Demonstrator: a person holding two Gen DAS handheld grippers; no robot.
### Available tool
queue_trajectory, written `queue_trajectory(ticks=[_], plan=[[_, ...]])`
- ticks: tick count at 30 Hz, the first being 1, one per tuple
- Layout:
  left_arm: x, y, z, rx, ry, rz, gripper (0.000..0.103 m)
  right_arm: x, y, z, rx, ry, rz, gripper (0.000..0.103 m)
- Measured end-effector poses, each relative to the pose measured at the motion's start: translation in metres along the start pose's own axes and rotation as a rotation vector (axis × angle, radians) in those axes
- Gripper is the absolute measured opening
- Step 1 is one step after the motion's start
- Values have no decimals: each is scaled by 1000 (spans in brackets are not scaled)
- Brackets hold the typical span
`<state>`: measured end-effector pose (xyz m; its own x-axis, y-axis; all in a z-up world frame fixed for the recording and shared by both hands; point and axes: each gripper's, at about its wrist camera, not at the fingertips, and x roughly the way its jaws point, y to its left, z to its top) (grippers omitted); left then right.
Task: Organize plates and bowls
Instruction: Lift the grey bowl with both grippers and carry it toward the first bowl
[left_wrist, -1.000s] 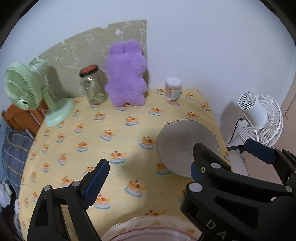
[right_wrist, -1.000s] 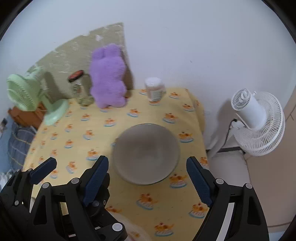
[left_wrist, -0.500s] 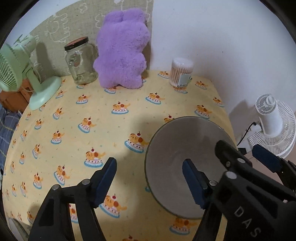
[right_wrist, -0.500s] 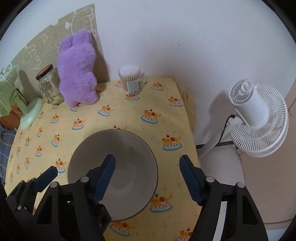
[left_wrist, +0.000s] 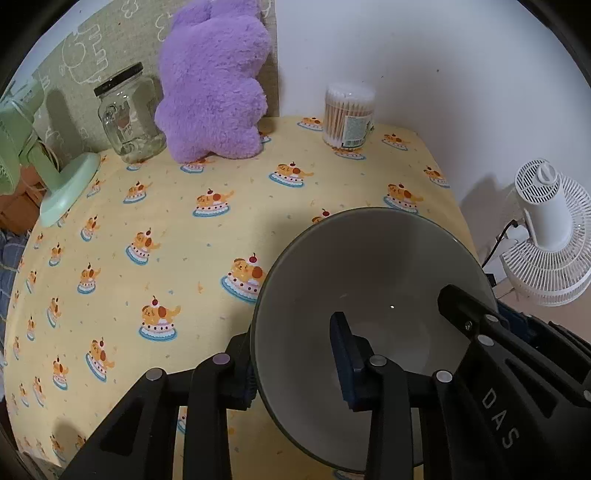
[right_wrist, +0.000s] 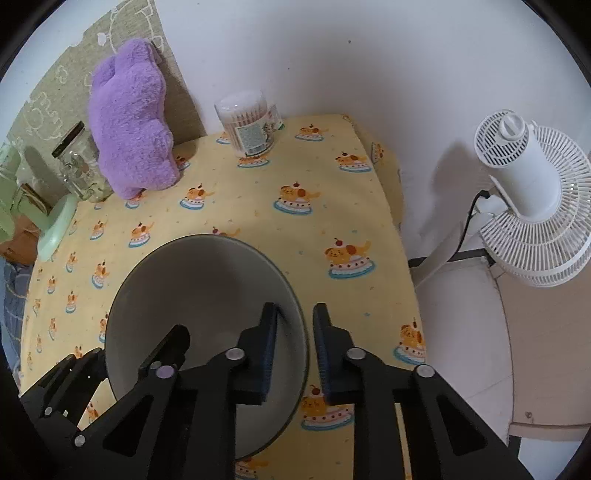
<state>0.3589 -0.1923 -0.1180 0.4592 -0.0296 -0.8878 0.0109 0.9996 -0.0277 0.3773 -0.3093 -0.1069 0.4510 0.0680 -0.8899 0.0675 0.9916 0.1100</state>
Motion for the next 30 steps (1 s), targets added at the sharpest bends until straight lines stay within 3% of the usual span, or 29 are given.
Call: queue_trajectory(ticks=[16,30], plan=[[-18,1,-13,-1,19,11,33,-19,2,-13,11,17,0,19],[-67,21,-44,-8,-12,13,33,-67,19,-48,3,-2,2,19]])
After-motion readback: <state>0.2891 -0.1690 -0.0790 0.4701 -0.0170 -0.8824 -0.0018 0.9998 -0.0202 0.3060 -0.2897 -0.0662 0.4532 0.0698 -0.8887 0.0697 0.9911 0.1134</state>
